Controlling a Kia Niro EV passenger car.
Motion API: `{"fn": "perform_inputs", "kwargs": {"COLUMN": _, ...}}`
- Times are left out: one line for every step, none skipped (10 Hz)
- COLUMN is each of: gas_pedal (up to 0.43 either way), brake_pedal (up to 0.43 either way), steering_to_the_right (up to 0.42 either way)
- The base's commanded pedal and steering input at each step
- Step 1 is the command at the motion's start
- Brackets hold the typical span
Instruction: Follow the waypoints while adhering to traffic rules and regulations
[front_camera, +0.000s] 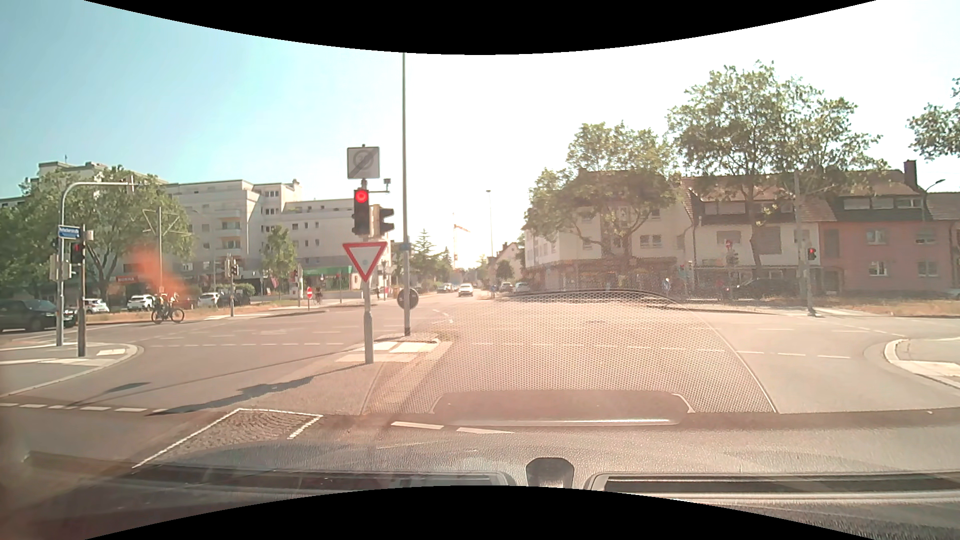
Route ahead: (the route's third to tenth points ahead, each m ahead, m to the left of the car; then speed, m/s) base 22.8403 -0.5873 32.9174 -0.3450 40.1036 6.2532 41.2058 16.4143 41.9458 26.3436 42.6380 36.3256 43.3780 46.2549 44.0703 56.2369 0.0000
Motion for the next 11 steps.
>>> {"fn": "perform_inputs", "kwargs": {"gas_pedal": 0.000, "brake_pedal": 0.293, "steering_to_the_right": -0.001}}
{"fn": "perform_inputs", "kwargs": {"gas_pedal": 0.000, "brake_pedal": 0.293, "steering_to_the_right": -0.001}}
{"fn": "perform_inputs", "kwargs": {"gas_pedal": 0.000, "brake_pedal": 0.293, "steering_to_the_right": -0.001}}
{"fn": "perform_inputs", "kwargs": {"gas_pedal": 0.000, "brake_pedal": 0.293, "steering_to_the_right": -0.001}}
{"fn": "perform_inputs", "kwargs": {"gas_pedal": 0.000, "brake_pedal": 0.293, "steering_to_the_right": -0.001}}
{"fn": "perform_inputs", "kwargs": {"gas_pedal": 0.000, "brake_pedal": 0.293, "steering_to_the_right": -0.001}}
{"fn": "perform_inputs", "kwargs": {"gas_pedal": 0.000, "brake_pedal": 0.293, "steering_to_the_right": -0.001}}
{"fn": "perform_inputs", "kwargs": {"gas_pedal": 0.000, "brake_pedal": 0.293, "steering_to_the_right": -0.001}}
{"fn": "perform_inputs", "kwargs": {"gas_pedal": 0.000, "brake_pedal": 0.293, "steering_to_the_right": -0.001}}
{"fn": "perform_inputs", "kwargs": {"gas_pedal": 0.000, "brake_pedal": 0.293, "steering_to_the_right": -0.001}}
{"fn": "perform_inputs", "kwargs": {"gas_pedal": 0.000, "brake_pedal": 0.293, "steering_to_the_right": -0.001}}
